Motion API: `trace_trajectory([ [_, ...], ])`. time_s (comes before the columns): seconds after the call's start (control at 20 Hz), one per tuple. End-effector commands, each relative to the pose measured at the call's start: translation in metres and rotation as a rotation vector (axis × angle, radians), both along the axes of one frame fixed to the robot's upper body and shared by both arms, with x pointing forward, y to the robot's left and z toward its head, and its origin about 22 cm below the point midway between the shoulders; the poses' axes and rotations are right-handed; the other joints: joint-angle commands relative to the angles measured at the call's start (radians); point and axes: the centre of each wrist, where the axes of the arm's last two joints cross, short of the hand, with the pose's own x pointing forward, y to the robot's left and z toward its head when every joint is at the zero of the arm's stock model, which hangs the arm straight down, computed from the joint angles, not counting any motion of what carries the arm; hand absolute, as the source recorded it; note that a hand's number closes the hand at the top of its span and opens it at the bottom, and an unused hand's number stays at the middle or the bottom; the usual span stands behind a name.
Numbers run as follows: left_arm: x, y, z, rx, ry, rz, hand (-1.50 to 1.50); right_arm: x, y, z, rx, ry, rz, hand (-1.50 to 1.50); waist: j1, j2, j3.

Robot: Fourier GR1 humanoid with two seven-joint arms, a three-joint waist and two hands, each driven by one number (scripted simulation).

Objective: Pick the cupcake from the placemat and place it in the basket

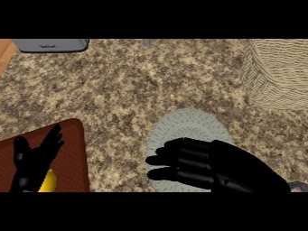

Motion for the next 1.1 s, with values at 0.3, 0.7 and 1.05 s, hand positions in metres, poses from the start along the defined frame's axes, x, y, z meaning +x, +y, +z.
trace_trajectory([
  [0.3,-0.012,-0.019,-0.016,-0.018,0.065,0.000,0.00,0.008,-0.051,0.124,-0.416,-0.228,-0.081,-1.50,0.021,0.015,-0.008],
  [0.7,-0.017,-0.010,-0.018,-0.017,0.077,-0.013,0.00,0.012,-0.077,0.171,-0.711,-0.143,-0.007,-1.50,0.023,0.016,-0.007],
  [1.05,-0.019,-0.001,-0.020,-0.013,0.071,-0.009,0.00,0.009,-0.079,0.165,-0.733,-0.137,0.020,-1.50,0.023,0.016,-0.006],
])
